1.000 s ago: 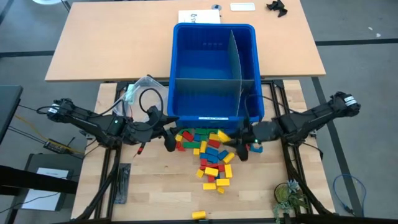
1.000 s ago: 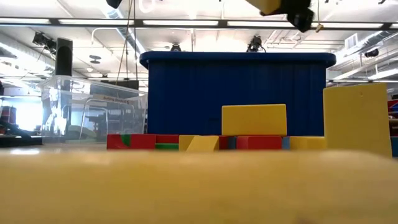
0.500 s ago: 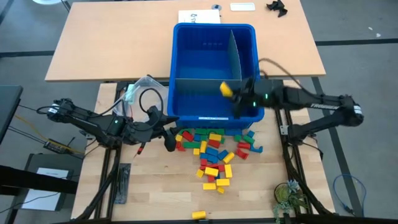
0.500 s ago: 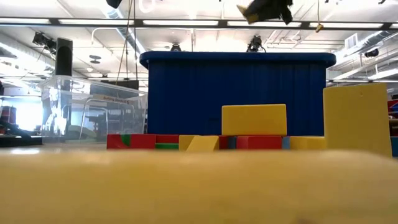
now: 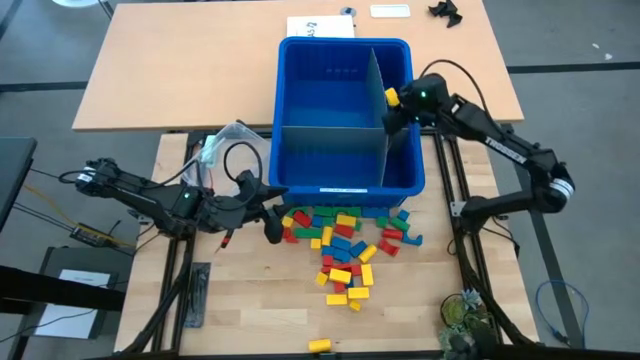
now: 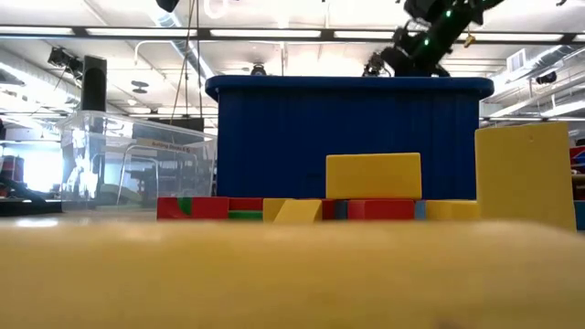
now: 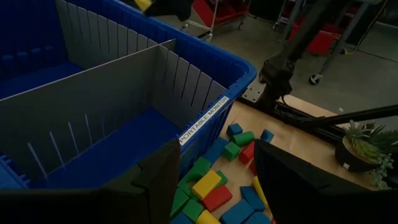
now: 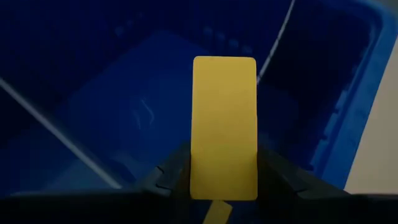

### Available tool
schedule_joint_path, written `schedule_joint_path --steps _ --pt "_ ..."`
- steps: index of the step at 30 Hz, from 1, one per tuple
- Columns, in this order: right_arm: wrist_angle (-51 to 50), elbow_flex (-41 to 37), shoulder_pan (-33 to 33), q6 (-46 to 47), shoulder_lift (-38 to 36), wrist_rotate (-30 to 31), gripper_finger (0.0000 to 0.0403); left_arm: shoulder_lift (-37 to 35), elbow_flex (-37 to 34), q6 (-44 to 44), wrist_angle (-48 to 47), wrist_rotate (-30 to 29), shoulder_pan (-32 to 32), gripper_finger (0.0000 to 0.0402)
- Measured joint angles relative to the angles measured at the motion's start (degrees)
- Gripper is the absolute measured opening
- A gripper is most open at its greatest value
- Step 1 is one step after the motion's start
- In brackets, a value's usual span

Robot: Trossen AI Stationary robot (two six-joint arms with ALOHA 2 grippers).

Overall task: Sort blocks
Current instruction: Put the yellow block into the blue bin

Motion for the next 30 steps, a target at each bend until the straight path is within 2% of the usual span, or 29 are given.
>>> schedule_joint_path --steps 6,13,17,22,30 --pt "-0.20 -0.02 -2.58 -0.58 2.95 -2.27 0.0136 0.00 0.00 -0.01 0.01 -0.01 0.00 0.0214" --pt "-0.51 -0.04 -2.42 -3.95 2.34 -2.65 0.0239 0.00 0.00 0.00 0.33 0.00 0.00 0.0214" --pt "-2.13 -0.04 0.08 -5.15 -1.48 -4.08 0.0273 0.00 0.00 0.00 1.40 0.00 0.00 0.0214" --pt "-7.66 -0.04 8.66 -5.53 -7.94 -5.43 0.0279 0.00 0.00 0.00 1.26 0.01 0.01 0.0214" --pt "-19.45 -0.04 32.96 3.99 -13.50 -7.20 0.0259 0.00 0.00 -0.02 1.17 0.01 0.01 0.0214"
